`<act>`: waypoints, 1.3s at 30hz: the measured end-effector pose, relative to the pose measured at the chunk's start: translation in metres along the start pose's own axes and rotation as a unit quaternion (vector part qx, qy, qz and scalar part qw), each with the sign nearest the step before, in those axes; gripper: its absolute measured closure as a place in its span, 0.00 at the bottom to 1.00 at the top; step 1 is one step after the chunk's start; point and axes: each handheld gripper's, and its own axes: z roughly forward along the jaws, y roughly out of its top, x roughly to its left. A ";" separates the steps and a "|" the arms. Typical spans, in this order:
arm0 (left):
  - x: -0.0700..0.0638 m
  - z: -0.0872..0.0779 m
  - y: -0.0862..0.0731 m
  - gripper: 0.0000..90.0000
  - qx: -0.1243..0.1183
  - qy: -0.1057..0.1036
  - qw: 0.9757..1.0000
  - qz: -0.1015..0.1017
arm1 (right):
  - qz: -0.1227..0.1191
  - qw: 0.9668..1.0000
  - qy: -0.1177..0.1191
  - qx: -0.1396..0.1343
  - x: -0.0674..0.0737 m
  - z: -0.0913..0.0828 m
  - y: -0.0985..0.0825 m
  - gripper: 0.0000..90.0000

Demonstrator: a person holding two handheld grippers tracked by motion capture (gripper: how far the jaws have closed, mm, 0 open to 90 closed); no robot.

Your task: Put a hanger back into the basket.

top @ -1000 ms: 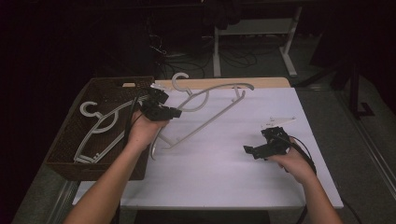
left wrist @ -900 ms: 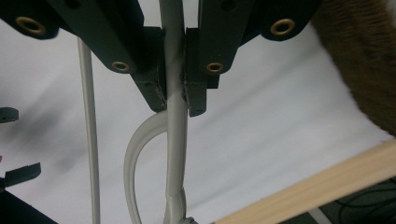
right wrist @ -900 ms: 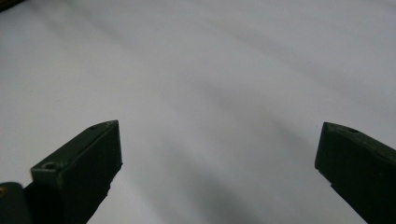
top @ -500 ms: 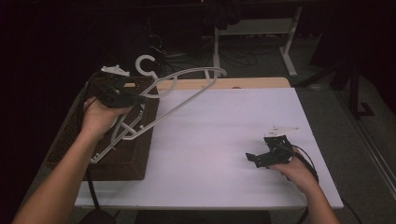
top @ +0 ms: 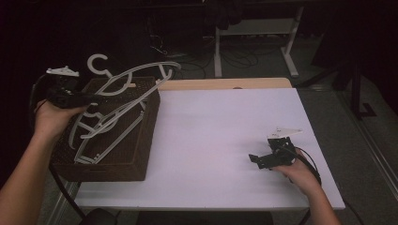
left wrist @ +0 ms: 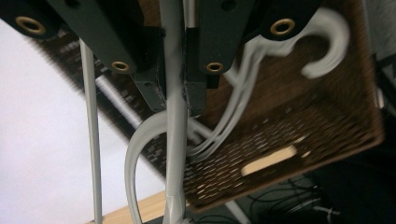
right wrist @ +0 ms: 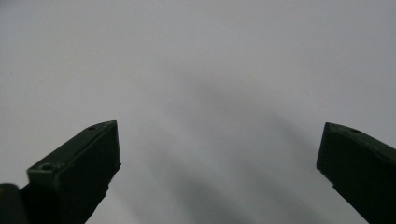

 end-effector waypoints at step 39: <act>0.062 0.026 -0.077 0.64 0.054 0.026 0.996 -0.063 | 0.003 1.000 -0.017 0.001 -0.004 -0.001 0.000 0.00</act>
